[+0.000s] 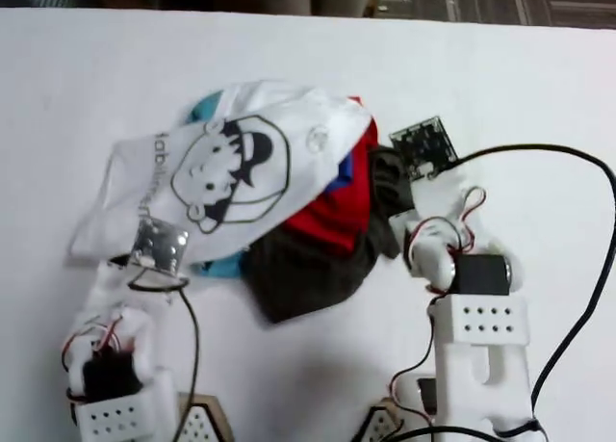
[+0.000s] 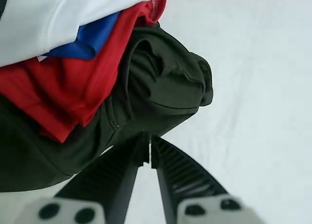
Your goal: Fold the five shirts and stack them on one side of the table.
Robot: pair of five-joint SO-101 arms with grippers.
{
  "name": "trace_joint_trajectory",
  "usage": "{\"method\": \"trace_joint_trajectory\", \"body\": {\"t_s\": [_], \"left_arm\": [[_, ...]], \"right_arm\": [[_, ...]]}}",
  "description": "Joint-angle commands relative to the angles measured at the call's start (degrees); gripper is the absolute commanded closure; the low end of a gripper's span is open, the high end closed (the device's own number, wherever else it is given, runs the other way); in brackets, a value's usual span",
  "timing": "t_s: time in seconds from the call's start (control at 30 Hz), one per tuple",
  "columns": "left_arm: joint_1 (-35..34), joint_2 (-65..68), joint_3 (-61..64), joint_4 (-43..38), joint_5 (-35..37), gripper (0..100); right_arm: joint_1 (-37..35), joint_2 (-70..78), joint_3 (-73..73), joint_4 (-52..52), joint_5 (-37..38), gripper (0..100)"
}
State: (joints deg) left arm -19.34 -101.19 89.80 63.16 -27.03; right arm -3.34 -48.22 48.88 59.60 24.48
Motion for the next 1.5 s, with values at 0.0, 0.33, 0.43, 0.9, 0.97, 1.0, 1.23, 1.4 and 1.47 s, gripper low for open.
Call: {"method": "trace_joint_trajectory", "body": {"t_s": [0.0,0.33,0.43,0.9,0.97,1.0,1.23,1.4,1.47], "left_arm": [[-0.3,10.7,-5.8,-5.4,0.3,95],[1.3,79.0,-50.9,-2.0,1.3,88],[5.6,85.3,-60.3,4.0,1.1,89],[15.8,98.5,-65.8,-1.8,1.9,74],[16.4,100.6,-66.4,-2.9,1.9,72],[16.4,101.8,-66.9,-3.3,1.9,72],[17.8,105.9,-83.1,9.0,-3.3,72],[18.3,106.4,-100.6,22.4,-1.2,72],[19.0,106.4,-101.6,23.0,0.4,72]], "right_arm": [[-0.1,-1.2,0.2,0.1,0.4,97.8],[-0.2,-1.3,1.8,2.2,0.5,97.8],[-0.1,-1.5,3.0,2.4,0.5,97.8],[-0.1,-1.1,5.3,2.6,0.7,97.8],[-0.1,-1.1,5.4,2.6,0.7,97.8],[-0.1,-1.1,5.4,2.6,0.7,97.8],[-0.5,-1.1,5.8,3.3,5.2,97.8],[-0.1,-1.1,7.2,3.4,6.7,97.8],[-0.2,-1.1,7.5,3.1,6.6,97.8]]}}
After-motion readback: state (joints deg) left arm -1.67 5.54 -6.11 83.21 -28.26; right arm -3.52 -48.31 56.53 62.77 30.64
